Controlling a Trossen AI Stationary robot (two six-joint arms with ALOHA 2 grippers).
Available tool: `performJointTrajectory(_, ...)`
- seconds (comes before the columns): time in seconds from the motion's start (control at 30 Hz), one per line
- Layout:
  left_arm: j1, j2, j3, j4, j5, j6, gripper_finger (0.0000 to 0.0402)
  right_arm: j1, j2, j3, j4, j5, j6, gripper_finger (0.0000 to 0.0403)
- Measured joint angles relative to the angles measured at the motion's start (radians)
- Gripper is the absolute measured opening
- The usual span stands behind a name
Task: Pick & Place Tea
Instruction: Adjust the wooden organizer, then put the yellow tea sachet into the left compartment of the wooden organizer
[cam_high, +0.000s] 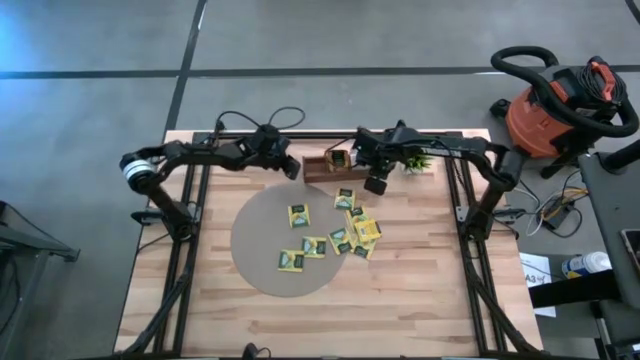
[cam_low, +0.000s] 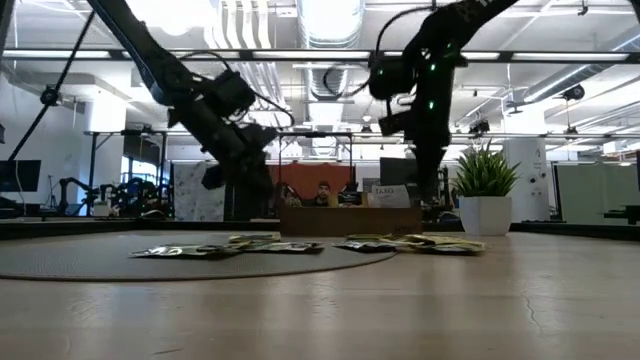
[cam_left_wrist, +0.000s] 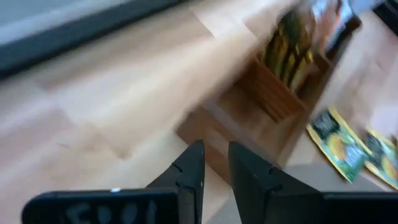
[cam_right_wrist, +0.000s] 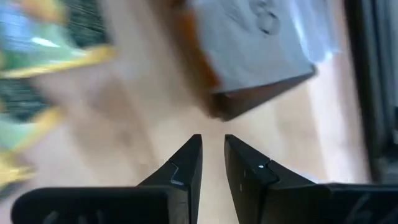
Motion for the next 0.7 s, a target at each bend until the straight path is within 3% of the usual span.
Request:
performJointTrajectory(0.2,0.008,-0.104,0.0,-0.079,-0.041,0.01,0.0067,0.052,-0.046,0.0,-0.051,-0.203,0.009,0.0063)
performJointTrajectory(0.37,-0.023,-0.195,-0.025,-0.208,0.03,0.014,0.0067,0.123,-0.049,-0.005,-0.057,-0.329,-0.002,0.0067)
performJointTrajectory(0.5,-0.098,-0.255,-0.099,-0.238,0.121,0.035,0.0067,0.161,-0.029,-0.009,0.01,-0.335,-0.019,0.0074)
performJointTrajectory(0.7,-0.3,-0.275,-0.22,-0.197,0.134,-0.089,0.0067,0.174,0.003,-0.009,0.207,-0.341,0.039,0.0086)
